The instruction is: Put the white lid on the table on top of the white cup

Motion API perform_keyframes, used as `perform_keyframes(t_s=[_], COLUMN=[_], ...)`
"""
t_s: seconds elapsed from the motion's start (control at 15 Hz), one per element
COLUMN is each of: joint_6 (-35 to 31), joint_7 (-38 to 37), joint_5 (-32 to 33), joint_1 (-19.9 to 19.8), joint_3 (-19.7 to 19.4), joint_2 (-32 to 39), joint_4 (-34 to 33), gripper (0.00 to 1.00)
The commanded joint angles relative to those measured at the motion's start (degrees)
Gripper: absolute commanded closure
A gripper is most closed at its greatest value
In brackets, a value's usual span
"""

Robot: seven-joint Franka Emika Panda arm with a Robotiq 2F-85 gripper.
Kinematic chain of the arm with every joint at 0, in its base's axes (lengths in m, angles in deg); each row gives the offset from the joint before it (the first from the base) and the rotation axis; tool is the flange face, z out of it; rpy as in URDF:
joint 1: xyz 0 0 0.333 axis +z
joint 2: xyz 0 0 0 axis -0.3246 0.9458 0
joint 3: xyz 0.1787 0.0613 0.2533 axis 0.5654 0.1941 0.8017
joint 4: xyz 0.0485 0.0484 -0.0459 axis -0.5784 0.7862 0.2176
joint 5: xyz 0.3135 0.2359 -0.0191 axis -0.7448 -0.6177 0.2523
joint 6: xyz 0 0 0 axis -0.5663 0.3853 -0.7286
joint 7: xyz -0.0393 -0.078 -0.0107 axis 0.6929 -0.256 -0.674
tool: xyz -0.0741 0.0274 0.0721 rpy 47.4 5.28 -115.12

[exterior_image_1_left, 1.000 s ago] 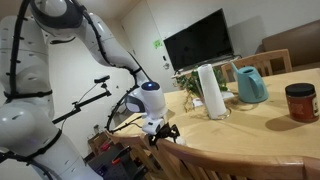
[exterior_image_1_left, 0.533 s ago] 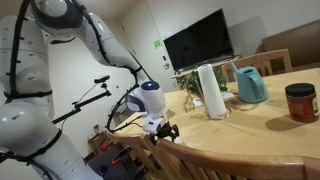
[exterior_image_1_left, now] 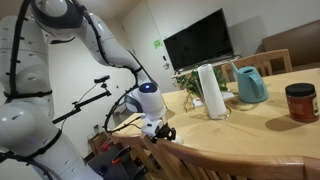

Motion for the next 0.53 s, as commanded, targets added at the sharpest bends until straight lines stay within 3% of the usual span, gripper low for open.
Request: perform_keyframes(t_s=[0.0, 0.47], joint_6=[-0.6, -3.8], joint_7=[3.8, 10.0], joint_5=[-4.0, -9.5], joint_1=[-1.3, -2.2], joint_3=[0.8, -1.5], joint_2=[0.1, -11.1], joint_4=[-0.6, 6.1], gripper=[1.0, 0.98])
